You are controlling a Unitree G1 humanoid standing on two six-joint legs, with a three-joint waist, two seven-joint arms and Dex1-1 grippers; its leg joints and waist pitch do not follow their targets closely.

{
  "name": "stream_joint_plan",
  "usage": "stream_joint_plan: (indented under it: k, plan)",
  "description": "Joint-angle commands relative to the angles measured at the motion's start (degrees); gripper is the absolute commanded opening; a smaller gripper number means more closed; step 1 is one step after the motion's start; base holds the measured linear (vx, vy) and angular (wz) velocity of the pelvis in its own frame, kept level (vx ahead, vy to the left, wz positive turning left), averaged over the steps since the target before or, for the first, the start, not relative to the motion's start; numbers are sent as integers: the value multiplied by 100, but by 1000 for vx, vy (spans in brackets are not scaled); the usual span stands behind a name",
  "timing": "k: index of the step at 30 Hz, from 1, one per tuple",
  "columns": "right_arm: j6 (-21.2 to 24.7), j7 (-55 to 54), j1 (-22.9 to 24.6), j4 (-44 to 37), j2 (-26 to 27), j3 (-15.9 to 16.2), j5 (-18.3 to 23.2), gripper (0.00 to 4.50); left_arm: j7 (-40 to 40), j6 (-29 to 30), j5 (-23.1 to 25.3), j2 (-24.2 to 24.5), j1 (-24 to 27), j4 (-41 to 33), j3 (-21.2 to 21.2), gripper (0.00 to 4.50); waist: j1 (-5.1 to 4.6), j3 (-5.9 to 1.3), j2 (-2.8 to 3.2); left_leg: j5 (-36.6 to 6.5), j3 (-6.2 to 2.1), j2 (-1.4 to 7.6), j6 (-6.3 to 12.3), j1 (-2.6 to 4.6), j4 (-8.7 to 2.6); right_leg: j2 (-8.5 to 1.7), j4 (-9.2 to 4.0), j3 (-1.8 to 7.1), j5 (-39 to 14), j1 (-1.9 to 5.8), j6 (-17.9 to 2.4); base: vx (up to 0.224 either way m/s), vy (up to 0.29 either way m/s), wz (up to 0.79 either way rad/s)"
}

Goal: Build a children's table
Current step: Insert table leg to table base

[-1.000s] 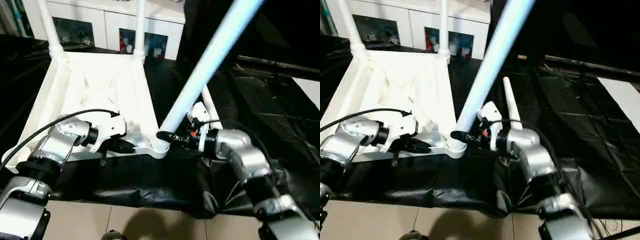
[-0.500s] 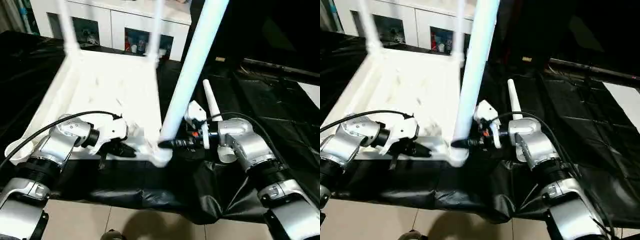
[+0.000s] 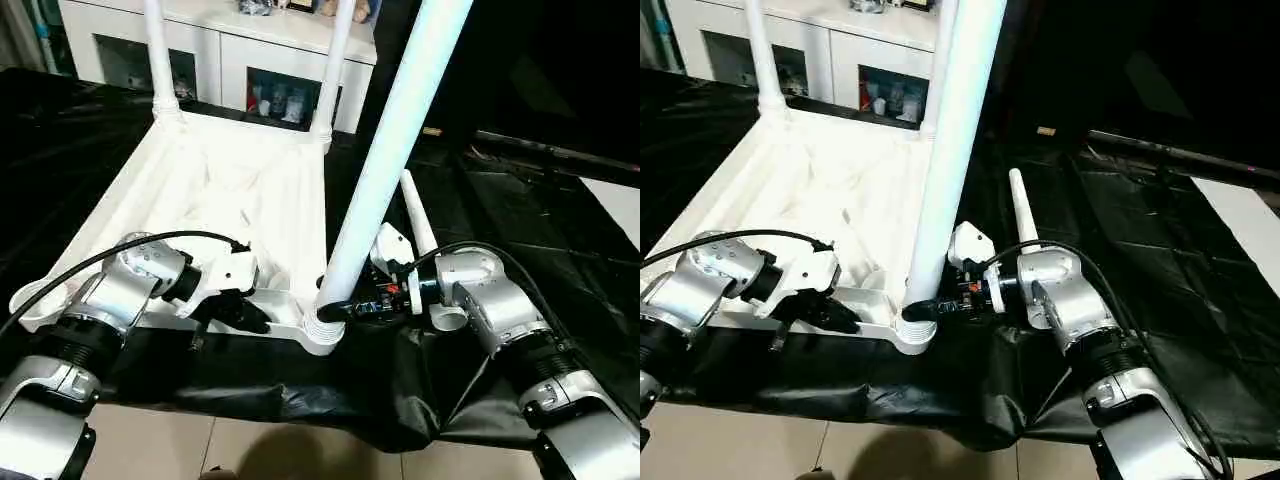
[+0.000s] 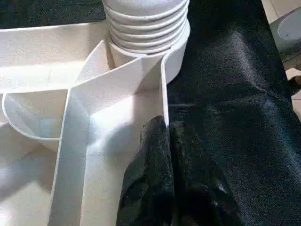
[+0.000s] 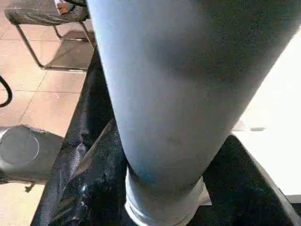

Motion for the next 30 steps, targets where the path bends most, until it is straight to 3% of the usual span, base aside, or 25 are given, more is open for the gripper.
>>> stream_joint_plan:
  k: [1, 5, 8, 10, 12, 13, 14, 15, 16, 17, 18, 19, 20, 21, 22, 23, 24, 25, 26, 27, 28, 29, 30]
  plan:
    - [175, 247, 405, 564, -6, 588, -504, 186, -103, -83, 48, -20, -83, -75, -94, 0, -69, -190, 180, -2770, -300, 516, -692, 216, -551, -635, -541, 441, -2026, -57, -1077, 0, 0, 0]
    - [237, -367, 283, 926, 215, 320, -470, 186, -3, 88, -27, -20, -35, -89, -21, 0, -77, -180, 168, -2681, -302, 516, -653, 205, -551, -650, -555, 446, -2177, -53, -1072, 0, 0, 0]
    - [183, -1039, 165, 1222, 387, 113, -515, 186, 208, 235, 5, -46, -38, -17, 45, 0, -146, -154, 161, -3081, -360, 512, -750, 213, -555, -675, -606, 428, -2876, -85, -926, 0, 0, 0]
    - [199, -1877, 49, 1469, 618, -97, -563, 186, 570, 413, 66, -94, -37, 88, 150, 0, -213, -133, 168, -3424, -435, 509, -817, 197, -572, -689, -663, 382, -3474, -74, -700, -26, 6, -9]
    - [231, -2189, 21, 1506, 728, -163, -577, 186, 736, 544, 71, -119, -17, 75, 211, 0, -323, -118, 192, -4003, -542, 499, -935, 196, -610, -672, -737, 263, -3956, -37, -470, -63, 21, -24]
    - [251, -2266, 15, 1505, 761, -184, -572, 186, 785, 584, 75, -126, -10, 63, 226, 0, -345, -110, 228, -4201, -562, 506, -972, 222, -623, -657, -752, 232, -3958, -41, -466, -68, 33, -24]
    - [294, -2454, 0, 1507, 836, -228, -570, 186, 900, 705, 83, -144, 3, 36, 262, 0, -422, -119, 248, -4450, -614, 508, -1010, 183, -677, -632, -742, 152, -3736, 44, -478, -62, 45, -23]
    - [362, -2779, -30, 1520, 956, -291, -586, 186, 1042, 956, 49, -185, 37, -46, 326, 0, -450, -99, 311, -4784, -635, 531, -1104, 131, -808, -561, -654, 81, -3365, 120, -562, -62, 45, -23]
    - [399, -2973, -50, 1531, 1024, -327, -600, 186, 1116, 1110, 21, -211, 59, -99, 363, 0, -470, -99, 319, -4914, -633, 534, -1152, 65, -908, -517, -529, 67, -3094, 191, -622, -66, 37, -23]
    - [443, -3261, -78, 1556, 1108, -380, -621, 186, 1230, 1323, 1, -245, 93, -183, 410, 0, -450, -63, 346, -5286, -535, 533, -1228, -92, -1203, -343, -277, -37, -2789, 309, -667, -99, 14, -10]
    - [555, -3811, -179, 1707, 1292, -543, -599, 186, 1524, 1801, 1, -335, 168, -411, 486, 0, -196, -108, 386, -5474, -162, 460, -1381, -388, -1563, -84, 465, -115, -1748, 568, -762, -99, 14, -10]
    - [595, -4079, -231, 1787, 1380, -619, -584, 186, 1731, 2065, 0, -413, 203, -522, 552, 0, -128, -111, 286, -5198, 13, 374, -1369, -458, -1665, -14, 609, -40, -1619, 581, -658, -81, -28, 8]
    - [631, -4379, -308, 1916, 1489, -722, -533, 186, 2024, 2366, 12, -533, 230, -618, 645, 0, -149, -201, -143, -3284, 32, 213, -1169, 311, -650, -504, -218, 393, -3879, -191, -349, 112, -126, -1]
    - [646, -4562, -357, 2000, 1555, -785, -500, 185, 2211, 2546, 21, -613, 243, -669, 707, 0, -223, -113, 49, -684, -653, -35, -400, 283, 585, -1222, -1006, 767, -5209, -323, -474, 112, -126, -1]
    - [676, -4824, -444, 2142, 1662, -897, -417, 185, 2433, 2805, 58, -720, 279, -790, 764, 0, -185, -129, -13, -133, -686, -4, -515, -422, 327, -1053, -655, 460, -4143, 403, -509, 197, -89, -55]
    - [690, -5036, -519, 2267, 1747, -982, -344, 185, 2612, 2996, 107, -790, 310, -900, 788, 0, -122, -170, 152, -3, -679, 213, -705, -298, -59, -867, -515, 387, -3150, 352, -722, 20, 33, -39]
    - [708, -5245, -602, 2395, 1839, -1079, -257, 185, 2741, 3184, 154, -849, 350, -1041, 797, 0, -283, -267, 203, -152, -624, 430, -752, 85, -366, -421, -217, 224, -1093, 66, -961, 20, 33, -39]
    - [711, -5362, -654, 2473, 1893, -1133, -208, 185, 2819, 3285, 180, -884, 375, -1126, 806, 0, -381, -269, 191, -387, -643, 505, -753, 132, -414, -367, -128, 225, -558, 75, -1066, -80, -2, 13]
    - [710, -5516, -726, 2579, 1968, -1204, -142, 185, 2921, 3415, 215, -929, 409, -1243, 818, 0, -383, -201, 265, -1386, -505, 481, -713, 220, -496, -421, -275, 272, -742, 5, -1319, -47, -58, 18]
    - [688, -5725, -810, 2702, 2065, -1307, -84, 185, 3077, 3561, 285, -996, 450, -1399, 830, 0, -423, -132, 283, -2350, -465, 447, -759, 218, -523, -471, -405, 317, -1476, -33, -1353, -47, -58, 18]
    - [674, -5837, -853, 2765, 2116, -1364, -59, 185, 3167, 3638, 326, -1033, 471, -1483, 835, 0, -434, -130, 267, -2686, -460, 454, -798, 214, -526, -505, -466, 328, -1976, -19, -1254, -31, -53, 8]
    - [623, -6048, -939, 2902, 2214, -1420, -62, 185, 3341, 3815, 398, -1134, 524, -1717, 854, 0, -422, -130, 201, -2959, -459, 393, -775, 239, -496, -529, -599, 302, -3041, -30, -840, 0, 0, 0]
    - [598, -6180, -984, 2974, 2271, -1468, -78, 185, 3476, 4004, 418, -1203, 549, -1882, 863, 0, -388, -148, 158, -2779, -449, 358, -690, 254, -481, -578, -716, 306, -3626, -38, -514, 0, 0, 0]
